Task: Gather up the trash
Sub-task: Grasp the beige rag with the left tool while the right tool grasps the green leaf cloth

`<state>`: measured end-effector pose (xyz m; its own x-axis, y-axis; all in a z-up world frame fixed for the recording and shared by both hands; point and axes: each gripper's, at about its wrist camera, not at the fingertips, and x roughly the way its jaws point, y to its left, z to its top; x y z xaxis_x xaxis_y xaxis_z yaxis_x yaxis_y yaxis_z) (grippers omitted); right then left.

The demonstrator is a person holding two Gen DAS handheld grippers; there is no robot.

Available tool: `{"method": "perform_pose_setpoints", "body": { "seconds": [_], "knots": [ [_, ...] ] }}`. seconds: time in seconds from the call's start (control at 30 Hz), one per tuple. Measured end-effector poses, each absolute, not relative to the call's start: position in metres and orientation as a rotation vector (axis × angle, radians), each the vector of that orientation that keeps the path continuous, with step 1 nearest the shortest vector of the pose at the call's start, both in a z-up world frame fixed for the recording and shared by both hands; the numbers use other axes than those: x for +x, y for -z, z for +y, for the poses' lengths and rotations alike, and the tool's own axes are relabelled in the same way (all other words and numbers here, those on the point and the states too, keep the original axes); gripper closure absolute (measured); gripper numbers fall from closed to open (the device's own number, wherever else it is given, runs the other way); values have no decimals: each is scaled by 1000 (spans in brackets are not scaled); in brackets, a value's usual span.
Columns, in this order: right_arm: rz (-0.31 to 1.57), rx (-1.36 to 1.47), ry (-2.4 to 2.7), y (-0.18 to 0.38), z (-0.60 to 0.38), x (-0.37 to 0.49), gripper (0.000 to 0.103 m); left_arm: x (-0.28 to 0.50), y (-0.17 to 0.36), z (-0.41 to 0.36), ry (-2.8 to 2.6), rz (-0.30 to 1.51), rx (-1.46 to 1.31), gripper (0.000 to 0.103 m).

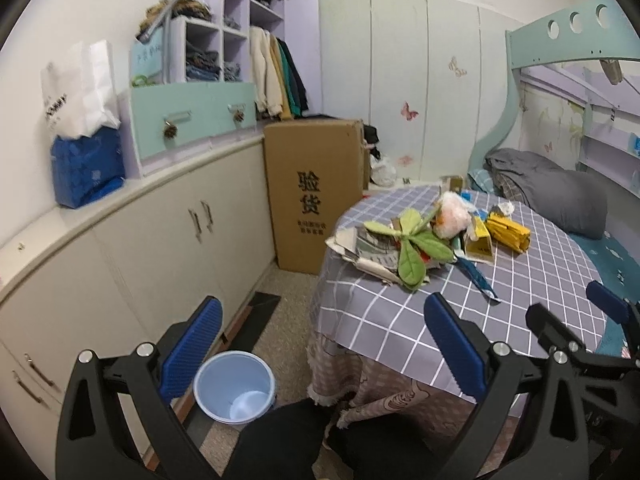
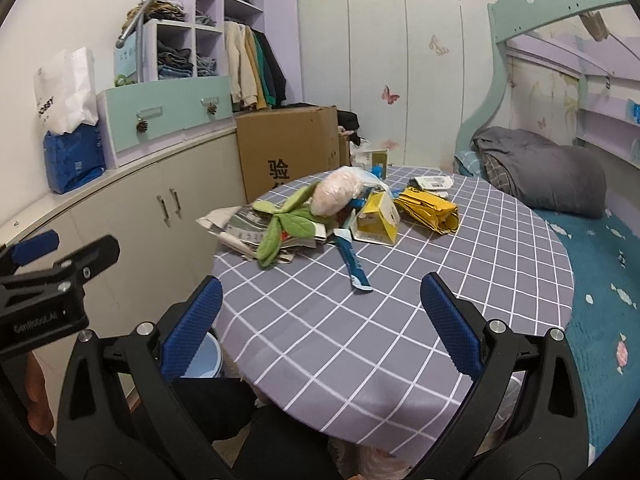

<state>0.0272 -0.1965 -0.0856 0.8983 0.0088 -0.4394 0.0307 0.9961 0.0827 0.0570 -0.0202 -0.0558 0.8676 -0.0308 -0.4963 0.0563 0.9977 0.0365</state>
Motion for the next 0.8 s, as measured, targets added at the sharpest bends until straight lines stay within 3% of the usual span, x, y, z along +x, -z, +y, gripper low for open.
{"method": "perform_pose_setpoints", "body": {
  "seconds": [0.27, 0.63, 0.8],
  "knots": [
    [534, 163, 47, 106, -223, 67, 6, 111, 83, -25, 116, 654, 24, 4],
    [589, 72, -65, 104, -191, 157, 6, 170, 85, 9, 46, 688, -77, 4],
    [627, -21, -112, 105, -161, 200, 18, 190, 88, 27, 25, 701, -131, 4]
  ]
}}
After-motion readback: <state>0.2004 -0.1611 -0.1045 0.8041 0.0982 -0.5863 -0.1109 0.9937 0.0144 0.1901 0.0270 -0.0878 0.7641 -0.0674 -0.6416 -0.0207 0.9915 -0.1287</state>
